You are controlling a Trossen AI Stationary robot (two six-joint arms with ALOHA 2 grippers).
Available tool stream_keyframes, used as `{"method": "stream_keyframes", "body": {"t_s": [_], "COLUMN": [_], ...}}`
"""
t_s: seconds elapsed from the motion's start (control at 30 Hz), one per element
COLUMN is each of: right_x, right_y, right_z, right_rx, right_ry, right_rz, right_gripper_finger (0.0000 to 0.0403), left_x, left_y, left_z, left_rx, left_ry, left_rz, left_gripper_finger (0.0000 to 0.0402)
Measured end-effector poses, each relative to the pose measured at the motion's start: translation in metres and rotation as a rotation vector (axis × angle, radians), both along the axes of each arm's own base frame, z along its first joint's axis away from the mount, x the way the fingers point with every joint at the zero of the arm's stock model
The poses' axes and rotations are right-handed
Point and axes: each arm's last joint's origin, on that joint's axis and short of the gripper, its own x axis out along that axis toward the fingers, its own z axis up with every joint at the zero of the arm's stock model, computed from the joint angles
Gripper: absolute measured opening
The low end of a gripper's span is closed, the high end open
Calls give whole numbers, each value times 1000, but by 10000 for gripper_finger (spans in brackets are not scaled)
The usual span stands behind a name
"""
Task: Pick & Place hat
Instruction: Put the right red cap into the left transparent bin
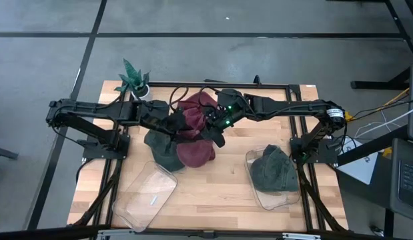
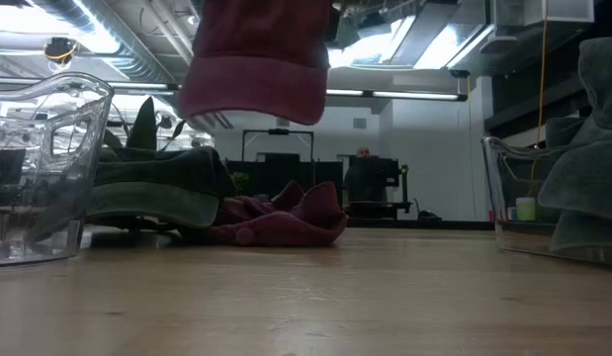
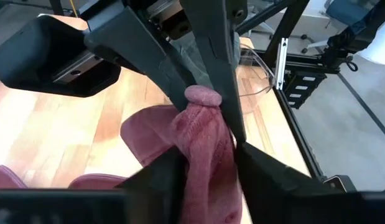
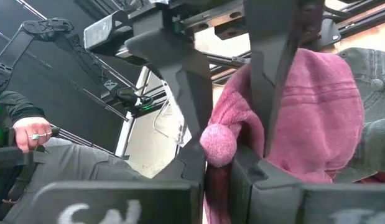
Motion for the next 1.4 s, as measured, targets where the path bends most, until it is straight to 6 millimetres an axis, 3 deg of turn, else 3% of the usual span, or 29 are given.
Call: {"method": "stream_keyframes", "body": {"t_s": [0.27, 0.47, 0.67, 0.87, 1.17, 1.4], "right_x": [0, 0, -2, -8, -19, -25], "right_y": [0, -1, -7, -19, -33, -44], "right_z": [0, 0, -1, -9, -26, -32], "right_rx": [14, 59, 65, 65, -31, -71], "right_ry": [8, 31, 48, 154, 357, 434], "right_rz": [-7, -32, -45, -88, -322, -390], "right_gripper_finger": [51, 90, 164, 220, 226, 217], "left_x": [0, -3, -11, -41, -91, -114], "left_y": [0, 0, -2, -7, -28, -55], "left_z": [-1, -2, -5, 10, 37, 40], "left_rx": [-5, -31, -104, -158, -328, -482], "left_ry": [6, 36, 105, 103, -5, 12], "left_rz": [-4, 17, -10, 33, 137, 159], "left_gripper_finger": [13, 7, 5, 4, 4, 4]}}
